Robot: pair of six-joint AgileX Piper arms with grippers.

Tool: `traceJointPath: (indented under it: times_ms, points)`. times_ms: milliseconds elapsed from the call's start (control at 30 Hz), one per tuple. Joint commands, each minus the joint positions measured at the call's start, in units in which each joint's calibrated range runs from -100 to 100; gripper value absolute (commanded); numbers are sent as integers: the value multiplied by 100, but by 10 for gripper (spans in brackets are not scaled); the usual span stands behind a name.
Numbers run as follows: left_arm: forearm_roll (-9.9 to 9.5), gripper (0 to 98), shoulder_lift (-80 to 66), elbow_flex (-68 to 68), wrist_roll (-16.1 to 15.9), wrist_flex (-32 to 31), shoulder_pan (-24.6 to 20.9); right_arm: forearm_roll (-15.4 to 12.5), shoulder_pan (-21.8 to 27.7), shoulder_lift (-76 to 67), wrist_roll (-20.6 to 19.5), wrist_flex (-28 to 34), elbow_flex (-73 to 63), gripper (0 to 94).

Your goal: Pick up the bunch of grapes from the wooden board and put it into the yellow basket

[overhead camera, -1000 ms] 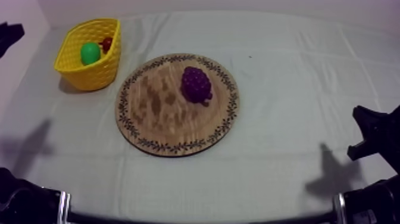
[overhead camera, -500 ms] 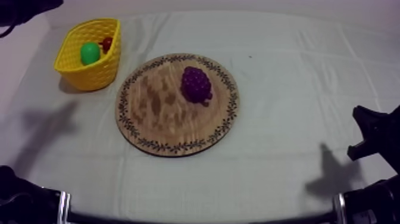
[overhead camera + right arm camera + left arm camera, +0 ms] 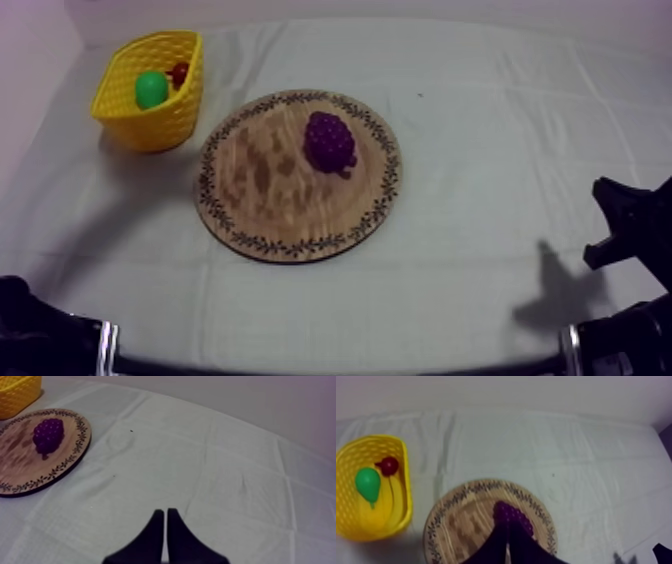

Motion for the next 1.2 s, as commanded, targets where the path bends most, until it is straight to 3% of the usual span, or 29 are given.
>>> traceJointPath:
  times_ms: [0, 367, 467, 867, 967, 1167]
  points:
    - [13, 0, 386, -167, 34, 95, 69, 1, -2, -1, 2, -3, -3, 4]
    - [58, 1, 1743, -990, 157, 589, 311, 1, -2, -1, 2, -3, -3, 4]
    - [58, 47, 1969, -1126, 181, 651, 345, 1, -2, -1, -2, -3, -3, 4]
    - [290, 856, 2248, -1168, 240, 861, 412, 1, -2, -1, -1, -3, -3, 4]
    - [339, 927, 2304, -1184, 263, 982, 434, 1, -2, -1, 1, -3, -3, 4]
    - [374, 959, 2503, -1218, 339, 1106, 436, 1, -2, -1, 1, -3, -3, 4]
